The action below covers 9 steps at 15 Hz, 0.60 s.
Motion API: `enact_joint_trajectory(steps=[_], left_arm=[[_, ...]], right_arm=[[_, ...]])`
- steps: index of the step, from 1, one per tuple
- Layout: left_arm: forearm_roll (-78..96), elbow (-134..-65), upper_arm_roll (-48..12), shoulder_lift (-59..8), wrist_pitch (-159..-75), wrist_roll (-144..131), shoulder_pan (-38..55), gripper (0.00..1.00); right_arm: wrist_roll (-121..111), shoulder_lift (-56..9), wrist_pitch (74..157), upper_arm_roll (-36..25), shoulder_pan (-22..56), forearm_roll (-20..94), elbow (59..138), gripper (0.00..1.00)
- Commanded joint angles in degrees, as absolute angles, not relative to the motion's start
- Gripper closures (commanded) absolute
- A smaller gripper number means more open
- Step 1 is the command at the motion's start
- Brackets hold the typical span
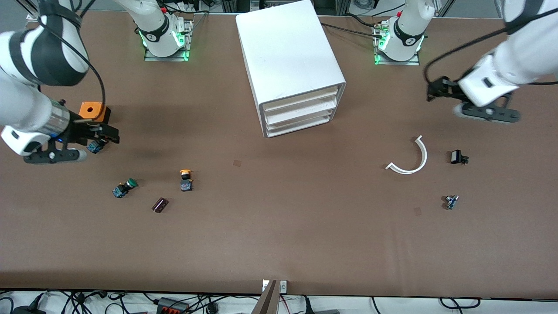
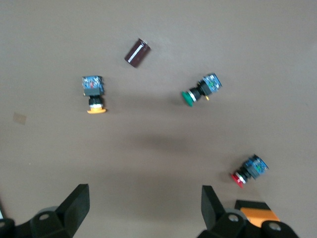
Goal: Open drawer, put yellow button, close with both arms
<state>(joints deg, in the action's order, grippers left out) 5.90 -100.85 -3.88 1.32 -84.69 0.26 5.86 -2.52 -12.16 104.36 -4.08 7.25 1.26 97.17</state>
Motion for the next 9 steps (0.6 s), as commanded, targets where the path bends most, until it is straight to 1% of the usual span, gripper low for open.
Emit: enact_joint_trajectory(steps=[1, 5, 7, 9], left_arm=[[10.4, -100.4, -3.7, -2.3, -82.7, 1.3, 9.4, 0.0], [22.2, -100.5, -4.4, -7.9, -83.5, 3.8, 10.7, 0.0], [29.2, -101.2, -4.7, -10.6, -85.9, 7.4, 10.7, 0.0], [35.6, -101.5, -4.8, -13.9, -88.7, 10.6, 10.8, 0.0]], right_arm=[[-2.4, -17.0, 106.7, -4.0, 9.1, 1.6, 93.7, 0.0], [-0.1, -22.2, 111.3, -4.0, 12.2, 1.5, 93.8, 0.0], [0.1, -25.0, 111.8, -4.0, 13.2, 2.1, 93.6, 0.0], [0.2, -26.6, 115.5, -4.0, 14.5, 2.1, 93.6, 0.0]])
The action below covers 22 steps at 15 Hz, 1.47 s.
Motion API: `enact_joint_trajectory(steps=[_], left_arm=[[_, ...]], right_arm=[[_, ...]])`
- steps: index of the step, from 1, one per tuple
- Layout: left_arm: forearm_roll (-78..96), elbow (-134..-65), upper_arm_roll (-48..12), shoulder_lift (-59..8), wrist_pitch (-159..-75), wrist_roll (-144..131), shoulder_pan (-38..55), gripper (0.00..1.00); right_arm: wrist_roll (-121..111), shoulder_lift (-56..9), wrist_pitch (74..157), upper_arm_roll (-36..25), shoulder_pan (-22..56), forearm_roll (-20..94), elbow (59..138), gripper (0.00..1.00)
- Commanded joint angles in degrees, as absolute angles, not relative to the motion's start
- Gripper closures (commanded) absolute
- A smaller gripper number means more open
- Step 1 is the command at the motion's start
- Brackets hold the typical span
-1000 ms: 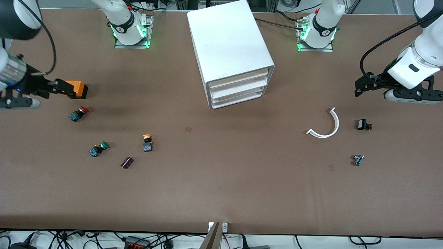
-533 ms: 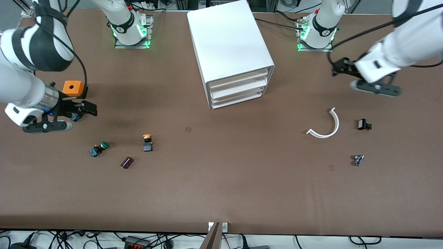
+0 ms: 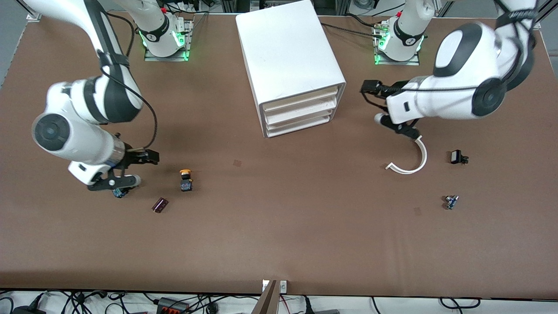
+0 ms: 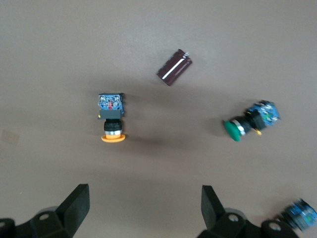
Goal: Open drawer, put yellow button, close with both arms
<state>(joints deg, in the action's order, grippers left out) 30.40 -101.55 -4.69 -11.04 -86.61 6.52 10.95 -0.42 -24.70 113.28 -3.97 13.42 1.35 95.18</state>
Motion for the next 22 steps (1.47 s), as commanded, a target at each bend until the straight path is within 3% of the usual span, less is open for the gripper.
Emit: enact_joint_trajectory(steps=[1, 4, 9, 14, 17, 21, 22], left_arm=[[36.8, -101.5, -4.9, -15.1, -89.9, 12.3, 11.0, 0.0], [43.9, -102.0, -5.8, -17.7, -91.4, 21.3, 10.9, 0.0], [57.0, -111.3, -5.8, -18.3, -95.8, 39.5, 10.3, 0.02], [61.8, -112.9, -5.8, -21.9, -94.9, 48.9, 10.2, 0.27], [61.8, -113.6, -5.8, -21.9, -92.9, 49.1, 10.6, 0.31], [61.9, -115.0, -6.2, -22.8, -93.2, 54.6, 11.9, 0.44], [61.9, -115.3, -6.3, -23.0, -93.3, 55.2, 12.0, 0.48]], right_arm=[[0.2, -27.4, 117.1, -4.0, 15.3, 2.1, 93.6, 0.0], [0.2, -30.6, 120.4, -4.0, 16.4, 2.2, 93.6, 0.0], [0.2, -37.2, 125.0, -4.0, 17.6, 2.1, 91.8, 0.0], [0.5, -41.0, 125.9, -4.0, 17.5, 4.2, 90.4, 0.0], [0.3, -42.1, 126.6, -4.0, 17.9, 5.6, 90.4, 0.0], [0.4, -43.0, 127.2, -4.0, 18.2, 5.7, 90.4, 0.0], [0.4, -43.0, 127.2, -4.0, 18.2, 5.8, 90.4, 0.09]])
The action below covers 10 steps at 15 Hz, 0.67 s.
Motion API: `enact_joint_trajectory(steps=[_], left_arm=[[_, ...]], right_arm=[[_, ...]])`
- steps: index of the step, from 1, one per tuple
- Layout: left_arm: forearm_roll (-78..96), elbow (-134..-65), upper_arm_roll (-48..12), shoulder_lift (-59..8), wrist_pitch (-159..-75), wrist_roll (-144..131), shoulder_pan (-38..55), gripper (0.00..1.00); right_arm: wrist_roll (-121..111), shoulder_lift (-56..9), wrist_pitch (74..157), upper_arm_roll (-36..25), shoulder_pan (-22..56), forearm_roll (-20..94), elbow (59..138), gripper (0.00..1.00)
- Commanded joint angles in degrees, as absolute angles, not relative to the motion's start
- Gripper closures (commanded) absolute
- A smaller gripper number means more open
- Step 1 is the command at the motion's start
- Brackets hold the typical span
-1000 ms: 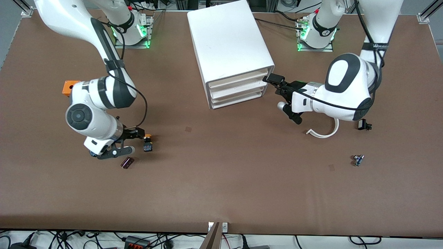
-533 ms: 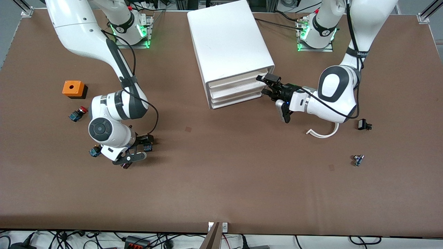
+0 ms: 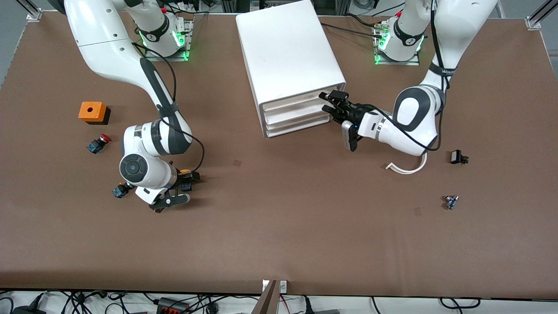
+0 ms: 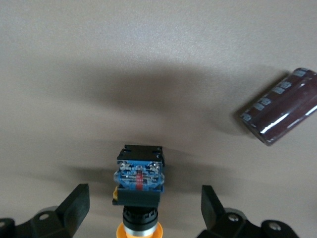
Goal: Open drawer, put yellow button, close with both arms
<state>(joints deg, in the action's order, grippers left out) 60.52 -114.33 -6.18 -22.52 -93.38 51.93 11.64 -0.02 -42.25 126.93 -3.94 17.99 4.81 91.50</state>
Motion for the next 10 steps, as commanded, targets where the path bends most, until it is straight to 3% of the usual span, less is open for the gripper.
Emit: enact_joint_trajectory(steps=[1, 5, 7, 10], left_arm=[[61.9, -115.3, -6.4, -23.0, -93.2, 55.5, 12.0, 0.53], [61.9, -115.5, -8.1, -23.4, -93.4, 55.6, 12.0, 0.79], [61.9, -115.1, -8.0, -23.5, -93.4, 55.6, 11.8, 0.93], [61.2, -113.0, -7.6, -24.3, -93.5, 55.4, 11.2, 0.95]], right_arm=[[0.4, -43.2, 127.2, -4.0, 18.2, 5.9, 90.4, 0.15], [0.4, -43.5, 126.9, -4.0, 18.3, 5.9, 90.5, 0.37], [0.3, -43.5, 127.0, -4.0, 18.3, 5.9, 90.4, 0.59], [-0.3, -43.3, 126.8, -4.0, 18.2, 5.8, 90.4, 0.93]])
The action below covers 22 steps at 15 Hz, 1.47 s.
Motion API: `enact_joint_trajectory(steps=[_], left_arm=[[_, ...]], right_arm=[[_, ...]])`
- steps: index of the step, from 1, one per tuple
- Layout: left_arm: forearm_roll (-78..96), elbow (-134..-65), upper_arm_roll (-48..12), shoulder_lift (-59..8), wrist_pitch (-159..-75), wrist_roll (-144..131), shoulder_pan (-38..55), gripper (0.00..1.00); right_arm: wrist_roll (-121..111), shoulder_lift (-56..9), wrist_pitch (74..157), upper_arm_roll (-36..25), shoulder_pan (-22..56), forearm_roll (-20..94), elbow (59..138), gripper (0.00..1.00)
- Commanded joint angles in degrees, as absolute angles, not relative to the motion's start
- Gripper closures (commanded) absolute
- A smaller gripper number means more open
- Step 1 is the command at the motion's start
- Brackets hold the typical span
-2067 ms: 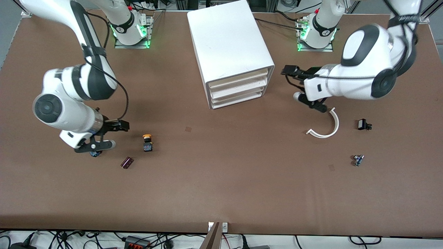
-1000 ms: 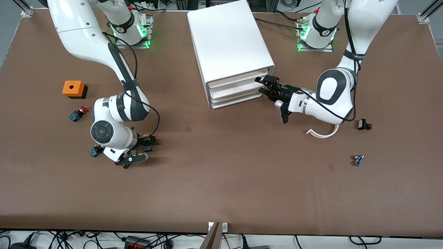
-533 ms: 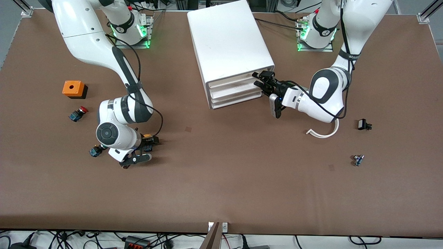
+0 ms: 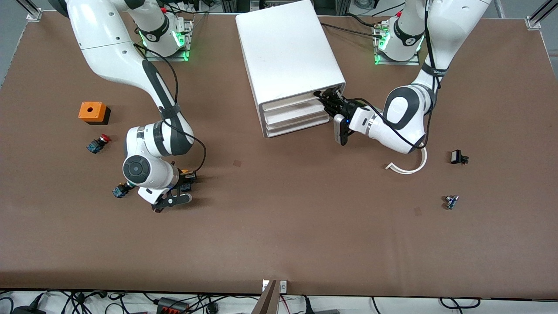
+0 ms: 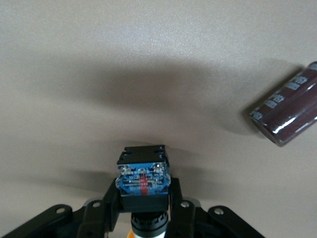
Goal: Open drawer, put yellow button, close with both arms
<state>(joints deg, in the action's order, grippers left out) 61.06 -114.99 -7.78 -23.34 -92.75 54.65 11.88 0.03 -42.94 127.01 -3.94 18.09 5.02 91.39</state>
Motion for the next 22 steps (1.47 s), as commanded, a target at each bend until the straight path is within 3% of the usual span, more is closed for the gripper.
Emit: enact_joint_trajectory(steps=[1, 5, 12, 13, 14, 15, 22], left_arm=[[60.7, -111.3, -7.3, -25.4, -93.4, 55.2, 10.7, 0.95], [57.9, -101.5, -7.2, -32.3, -93.6, 54.7, 8.0, 0.94], [56.6, -90.0, -5.5, -39.6, -93.7, 54.6, 7.0, 0.93], [56.5, -89.3, -5.0, -39.6, -93.6, 54.7, 6.9, 0.74], [56.6, -89.1, -4.7, -39.4, -93.5, 54.8, 6.9, 0.13], [56.6, -89.1, -4.7, -39.1, -93.4, 54.7, 6.8, 0.0], [48.3, -86.0, -4.4, -33.1, -88.1, 33.9, 6.2, 0.0]], right_arm=[[-0.3, -43.1, 126.6, -4.0, 18.3, 5.8, 90.4, 1.0], [-0.3, -41.9, 125.5, -4.0, 18.7, 6.0, 88.4, 1.0], [-0.2, -39.9, 102.4, -3.9, 19.6, 6.1, 68.4, 1.0], [-0.1, -39.9, 100.5, -3.5, 20.1, 6.2, 66.2, 1.0], [0.1, -39.8, 99.1, -2.6, 20.7, 6.8, 65.1, 1.0], [0.1, -39.1, 97.9, -2.5, 20.7, 7.3, 64.5, 1.0], [10.3, -35.5, 94.1, -2.5, 33.6, 7.3, 61.4, 1.0]])
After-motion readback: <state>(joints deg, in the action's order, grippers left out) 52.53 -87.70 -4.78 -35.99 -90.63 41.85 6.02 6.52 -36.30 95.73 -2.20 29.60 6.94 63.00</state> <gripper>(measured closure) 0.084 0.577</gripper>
